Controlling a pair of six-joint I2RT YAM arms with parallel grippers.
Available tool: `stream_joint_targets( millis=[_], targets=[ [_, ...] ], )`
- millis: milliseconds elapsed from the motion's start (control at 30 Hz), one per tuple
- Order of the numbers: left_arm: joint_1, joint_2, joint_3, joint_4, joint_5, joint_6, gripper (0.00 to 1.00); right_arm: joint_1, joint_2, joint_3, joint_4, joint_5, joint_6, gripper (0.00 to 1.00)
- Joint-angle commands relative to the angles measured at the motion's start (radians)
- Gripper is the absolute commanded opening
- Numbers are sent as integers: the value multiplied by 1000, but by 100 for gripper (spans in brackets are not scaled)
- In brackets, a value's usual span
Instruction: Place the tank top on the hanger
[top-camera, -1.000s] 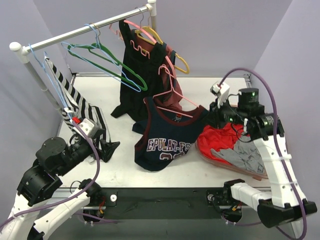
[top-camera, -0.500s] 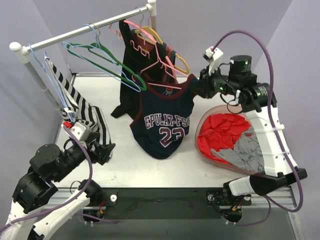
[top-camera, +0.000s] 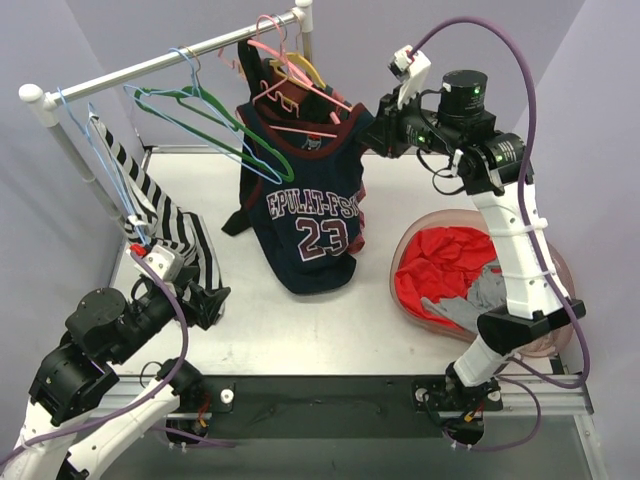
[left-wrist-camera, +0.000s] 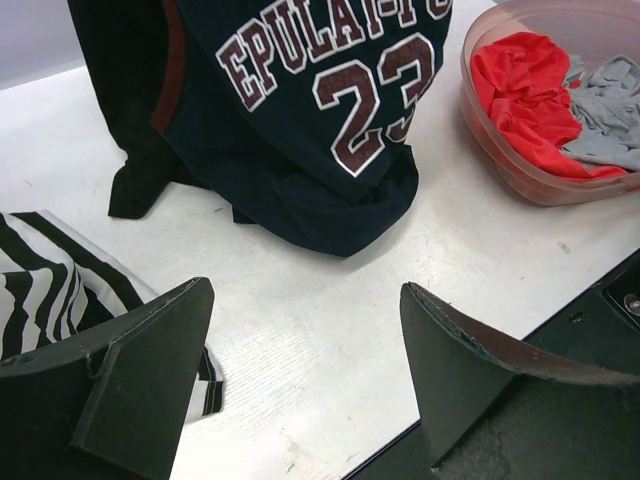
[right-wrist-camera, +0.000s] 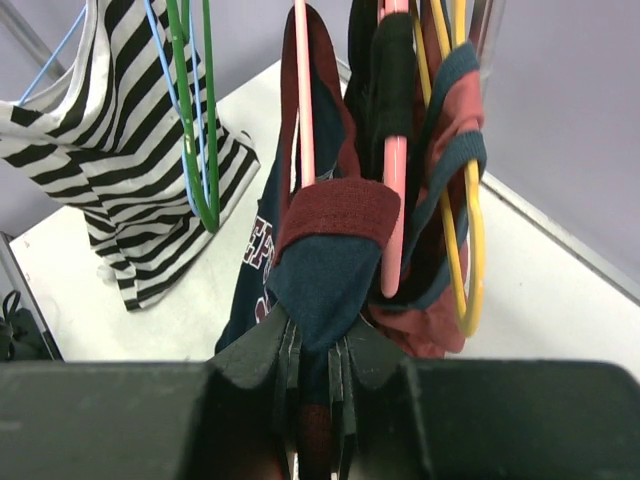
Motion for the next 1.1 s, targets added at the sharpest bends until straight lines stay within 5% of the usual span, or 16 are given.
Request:
stream_joint_targets(
  millis=[0,367,1067],
  targets=[
    [1,4,4,31,-16,-7,86,28,24,108,125,29,37,0],
    [1,4,19,20,-30,-9,86,75,162,263,174,80,74,0],
    [1,-22,10,19,-33,-27,86,61,112,291,220,75,83,0]
  ],
)
